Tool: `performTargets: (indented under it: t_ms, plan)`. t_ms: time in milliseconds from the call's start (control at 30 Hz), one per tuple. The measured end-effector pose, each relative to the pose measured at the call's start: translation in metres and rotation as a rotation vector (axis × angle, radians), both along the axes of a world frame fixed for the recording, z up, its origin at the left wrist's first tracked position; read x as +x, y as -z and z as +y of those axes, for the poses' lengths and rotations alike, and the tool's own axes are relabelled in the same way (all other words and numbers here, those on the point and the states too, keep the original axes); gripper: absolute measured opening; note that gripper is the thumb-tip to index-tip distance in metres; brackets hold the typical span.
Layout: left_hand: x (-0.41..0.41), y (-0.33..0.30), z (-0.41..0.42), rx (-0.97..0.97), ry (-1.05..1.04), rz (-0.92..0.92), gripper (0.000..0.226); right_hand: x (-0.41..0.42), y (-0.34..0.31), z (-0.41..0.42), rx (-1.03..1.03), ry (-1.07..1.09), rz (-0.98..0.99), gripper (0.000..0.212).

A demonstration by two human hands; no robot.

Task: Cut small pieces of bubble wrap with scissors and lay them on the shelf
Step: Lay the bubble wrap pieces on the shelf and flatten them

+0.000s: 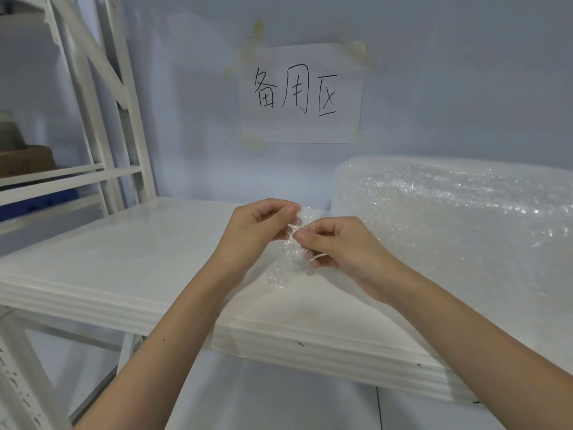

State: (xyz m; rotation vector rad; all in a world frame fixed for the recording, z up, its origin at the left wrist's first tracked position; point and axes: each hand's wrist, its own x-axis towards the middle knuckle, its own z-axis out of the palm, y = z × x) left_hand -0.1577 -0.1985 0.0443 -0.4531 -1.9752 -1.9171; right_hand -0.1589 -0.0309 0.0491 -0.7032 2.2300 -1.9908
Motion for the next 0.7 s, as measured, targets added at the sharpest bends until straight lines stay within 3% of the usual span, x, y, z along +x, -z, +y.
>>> performTargets:
  t_ms: [333,700]
  plan:
    - [0.0055,0.0034,-0.0024,-0.002,0.097,-0.035,0.005,0.0005,0.0011,-0.0001,-0.002,0.005,-0.006,0.007]
    - [0.0091,0.0054,-0.0035,0.01,0.071,-0.042,0.007,0.0024,0.0018,0.0001,0.018,-0.044,-0.017,0.006]
